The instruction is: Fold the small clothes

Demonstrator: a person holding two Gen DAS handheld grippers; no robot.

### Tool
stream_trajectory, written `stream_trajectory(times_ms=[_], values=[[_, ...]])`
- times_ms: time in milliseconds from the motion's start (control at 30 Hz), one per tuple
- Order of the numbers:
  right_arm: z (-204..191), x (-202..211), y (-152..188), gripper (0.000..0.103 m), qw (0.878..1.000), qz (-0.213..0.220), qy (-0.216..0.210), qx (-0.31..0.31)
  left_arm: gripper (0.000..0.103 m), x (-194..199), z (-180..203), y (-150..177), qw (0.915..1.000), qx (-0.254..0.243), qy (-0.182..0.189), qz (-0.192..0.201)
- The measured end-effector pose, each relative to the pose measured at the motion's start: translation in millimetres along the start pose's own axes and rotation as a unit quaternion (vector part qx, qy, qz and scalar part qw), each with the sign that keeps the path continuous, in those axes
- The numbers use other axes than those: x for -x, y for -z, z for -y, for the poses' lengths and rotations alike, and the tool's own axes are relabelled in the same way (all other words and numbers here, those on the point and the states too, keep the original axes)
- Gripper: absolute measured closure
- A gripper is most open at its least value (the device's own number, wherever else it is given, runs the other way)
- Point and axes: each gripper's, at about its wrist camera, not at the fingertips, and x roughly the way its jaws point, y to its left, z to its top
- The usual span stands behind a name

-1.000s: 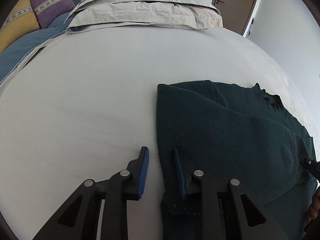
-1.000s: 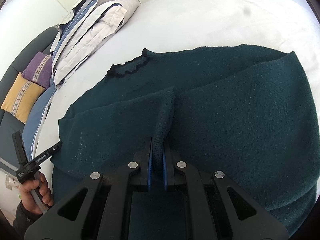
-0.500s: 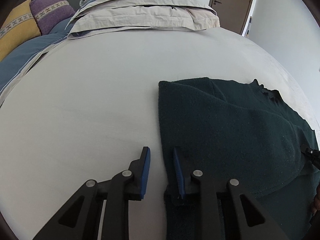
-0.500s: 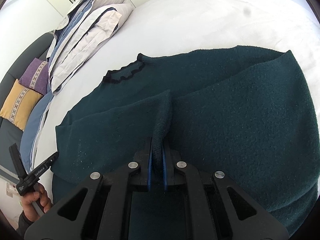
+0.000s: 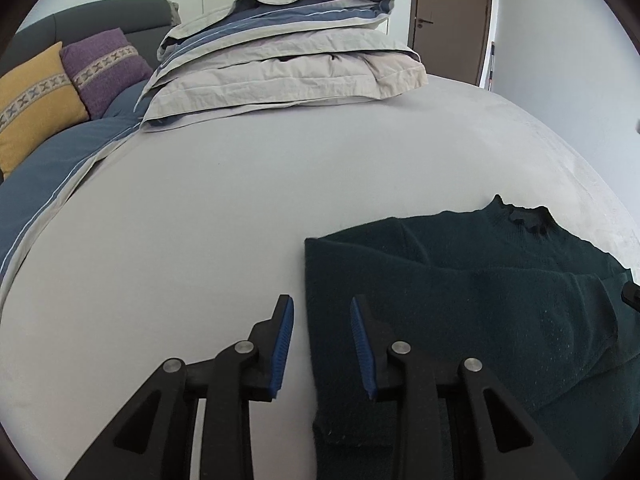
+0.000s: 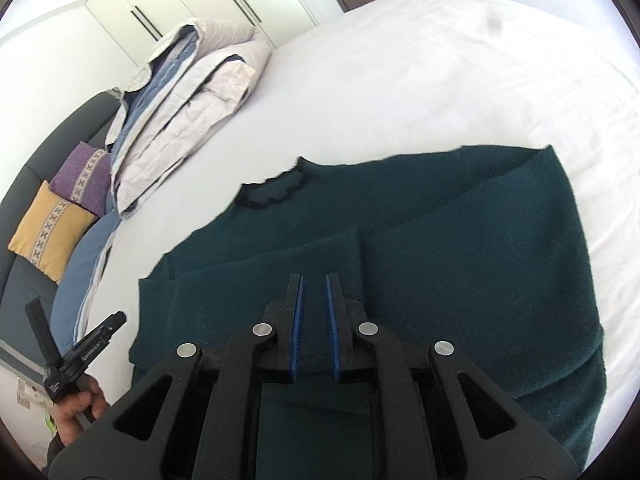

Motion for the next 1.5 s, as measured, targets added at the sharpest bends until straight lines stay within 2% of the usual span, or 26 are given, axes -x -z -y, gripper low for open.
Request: stream_trajectory(times_ms=[33,133,167,233,267,333,367,400,467,533,567,600,633,667,700,800,867,1000,1067,1100,1167,1267,1367,1500], values=[[-7.5,-4.8,-1.5,0.088,1.000,-0.006,-0.012,0.006,0.071,-5.6,4.3,-2.1,1.0000,-0.005,-0.005,-0.002],[-21.7,-23.2,-3.5,0.062,0.999,-0.020,-0.030,0.018,0.069,-32.5,12.4,2.3,0.9989,-0.023,-0.028,-0.031],[-21.2,-31.7,-3.2,0.051,0.999,-0.024,-0.037,0.014,0.065,-44.4,12.5,8.4,0.9976,-0.030,-0.041,-0.047],[-10.3,-49.0,0.5,0.052,0.999,-0.045,-0.018,-0.009,0.050,-49.3,2.3,16.3,0.9984,-0.014,-0.040,-0.038],[-2.4,-53.9,3.1,0.054,0.998,-0.045,-0.024,-0.021,0.042,-48.7,-4.3,15.2,0.9984,-0.002,-0.039,-0.040],[11.1,-48.0,5.9,0.058,0.997,-0.021,-0.056,-0.039,0.036,-49.9,-12.8,14.6,0.9984,0.002,-0.035,-0.045],[16.5,-44.5,6.6,0.065,0.997,-0.019,-0.053,-0.050,0.034,-49.4,-15.1,15.2,0.9984,-0.001,-0.035,-0.044],[20.7,-40.0,7.4,0.067,0.997,-0.016,-0.046,-0.057,0.035,-45.7,-17.2,15.6,0.9985,0.000,-0.034,-0.042],[21.4,-25.3,9.4,0.065,0.997,-0.011,-0.033,-0.068,0.041,-31.1,-21.8,18.0,0.9988,0.013,-0.031,-0.035],[12.6,-4.5,15.6,0.063,0.996,0.007,-0.064,-0.058,0.043,-16.0,-25.2,25.3,0.9991,0.024,-0.025,-0.023],[10.2,1.9,19.3,0.057,0.996,0.011,-0.072,-0.046,0.043,-14.0,-24.0,31.7,0.9991,0.016,-0.030,-0.026],[7.7,4.3,24.9,0.047,0.997,0.006,-0.068,-0.033,0.042,-17.0,-19.5,39.8,0.9985,-0.003,-0.038,-0.040],[8.0,-0.2,31.8,0.044,0.999,-0.010,-0.049,-0.021,0.041,-18.6,-17.1,46.7,0.9981,-0.021,-0.039,-0.044],[13.6,-7.6,36.2,0.044,0.999,-0.032,-0.030,-0.015,0.041,-14.3,-19.3,48.4,0.9984,-0.022,-0.037,-0.037],[20.5,-13.2,42.2,0.055,0.999,-0.044,-0.012,-0.007,0.042,-8.7,-23.7,46.8,0.9983,-0.016,-0.038,-0.042],[27.7,13.9,43.3,0.054,0.999,-0.027,-0.001,-0.024,0.043,16.6,-40.4,48.9,0.9983,-0.002,-0.044,-0.038],[31.3,39.8,47.0,0.054,0.999,-0.004,0.008,-0.032,0.043,36.8,-50.0,61.4,0.9982,-0.004,-0.045,-0.039],[36.6,93.7,71.2,0.054,1.000,0.015,0.002,-0.024,0.042,82.0,-58.5,105.5,0.9988,-0.007,-0.017,-0.045],[40.0,120.0,89.9,0.054,1.000,0.018,0.002,-0.015,0.036,102.2,-61.7,133.9,0.9984,0.002,0.002,-0.057],[45.7,135.8,98.1,0.054,1.000,0.019,0.002,-0.013,0.033,111.0,-64.0,148.6,0.9977,0.010,0.018,-0.065],[51.3,159.8,119.4,0.052,1.000,0.014,0.005,-0.009,0.032,123.5,-66.1,176.3,0.9944,0.021,0.051,-0.090],[67.2,193.8,152.3,0.048,1.000,0.005,0.014,-0.009,0.030,148.8,-63.2,207.5,0.9926,0.009,0.071,-0.098],[85.9,225.3,184.7,0.046,1.000,-0.005,0.022,-0.003,0.030,166.8,-66.7,226.5,0.9851,0.017,0.119,-0.123],[111.4,251.1,219.7,0.046,1.000,-0.029,0.005,-0.008,0.031,177.2,-77.3,240.7,0.9717,0.048,0.172,-0.154]])
